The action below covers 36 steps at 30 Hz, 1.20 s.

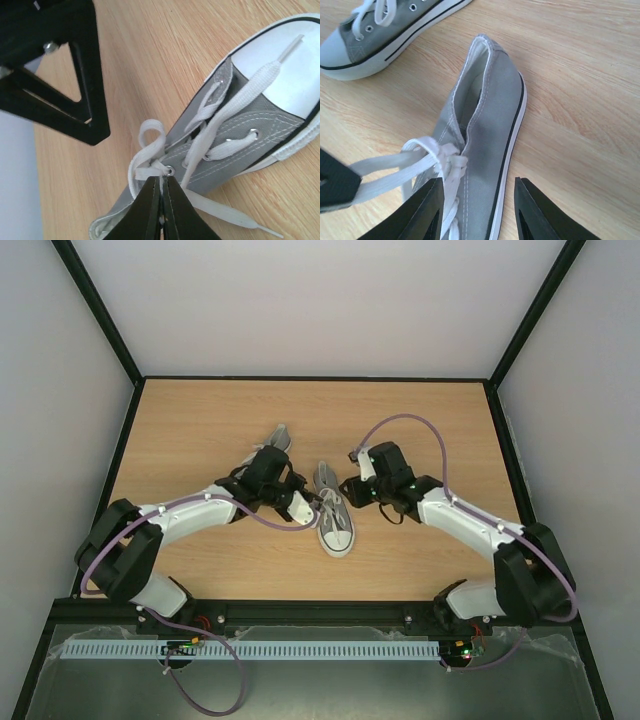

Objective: Tie the shoes
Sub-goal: Adjust the shoe at the center of the board, then cross the shoelace with the shoelace.

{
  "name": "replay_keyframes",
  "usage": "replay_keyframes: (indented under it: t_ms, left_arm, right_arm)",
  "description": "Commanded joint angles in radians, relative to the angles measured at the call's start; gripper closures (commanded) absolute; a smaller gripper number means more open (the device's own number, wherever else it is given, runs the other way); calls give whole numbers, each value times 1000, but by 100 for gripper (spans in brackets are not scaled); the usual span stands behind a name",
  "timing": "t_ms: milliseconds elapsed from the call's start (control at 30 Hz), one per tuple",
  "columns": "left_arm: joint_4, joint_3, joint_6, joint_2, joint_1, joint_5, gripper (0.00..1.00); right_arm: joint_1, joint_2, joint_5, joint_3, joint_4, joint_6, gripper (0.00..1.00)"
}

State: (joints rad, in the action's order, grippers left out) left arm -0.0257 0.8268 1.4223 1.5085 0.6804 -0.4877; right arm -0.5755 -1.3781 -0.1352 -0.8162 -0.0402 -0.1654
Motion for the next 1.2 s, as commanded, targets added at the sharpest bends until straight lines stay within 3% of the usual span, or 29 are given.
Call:
replay_keyframes:
  t_ms: [0, 300, 600, 867, 1167]
  left_arm:
    - [-49, 40, -79, -2, 2, -21, 98]
    - [-45, 53, -196, 2, -5, -26, 98]
    - [-34, 51, -200, -1, -4, -28, 98]
    - [-37, 48, -198, -2, -4, -25, 98]
    - [-39, 53, -200, 0, -8, -22, 98]
  right_arm:
    - [-14, 79, -54, 66, -77, -57, 60]
    - [-154, 226, -111, 219, 40, -117, 67]
    - [-183, 115, -30, 212, 155, -118, 62]
    - [-185, 41, -28, 185, 194, -94, 69]
    - [-185, 62, -18, 173, 122, -95, 98]
